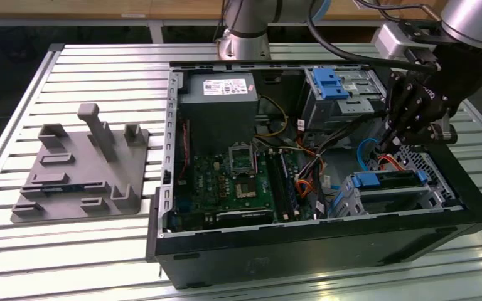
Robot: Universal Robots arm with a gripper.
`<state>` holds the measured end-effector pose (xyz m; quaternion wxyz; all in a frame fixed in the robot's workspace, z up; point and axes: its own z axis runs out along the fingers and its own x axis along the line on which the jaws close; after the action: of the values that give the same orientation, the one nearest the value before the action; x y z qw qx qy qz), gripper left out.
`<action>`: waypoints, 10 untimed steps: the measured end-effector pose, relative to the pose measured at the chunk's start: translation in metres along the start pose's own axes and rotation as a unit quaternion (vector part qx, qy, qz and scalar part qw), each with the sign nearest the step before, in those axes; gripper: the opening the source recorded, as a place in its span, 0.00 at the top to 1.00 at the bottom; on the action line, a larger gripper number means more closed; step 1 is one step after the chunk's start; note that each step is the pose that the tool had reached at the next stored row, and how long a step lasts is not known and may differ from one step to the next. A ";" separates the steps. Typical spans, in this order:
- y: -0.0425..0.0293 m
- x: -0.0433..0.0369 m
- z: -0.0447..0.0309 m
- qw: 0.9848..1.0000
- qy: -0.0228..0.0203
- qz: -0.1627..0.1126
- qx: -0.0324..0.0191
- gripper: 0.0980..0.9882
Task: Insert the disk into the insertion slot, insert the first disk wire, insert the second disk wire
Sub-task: 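Insert the second disk wire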
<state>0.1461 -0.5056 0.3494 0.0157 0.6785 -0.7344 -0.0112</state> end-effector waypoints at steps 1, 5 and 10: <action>0.0000 0.0002 0.0002 1.000 -0.002 0.002 0.000 0.93; -0.0002 0.0014 0.0003 1.000 -0.004 0.003 0.000 0.93; -0.0003 0.0018 0.0008 1.000 -0.004 -0.001 0.000 0.93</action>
<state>0.1462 -0.5075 0.3486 0.0129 0.6790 -0.7339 -0.0143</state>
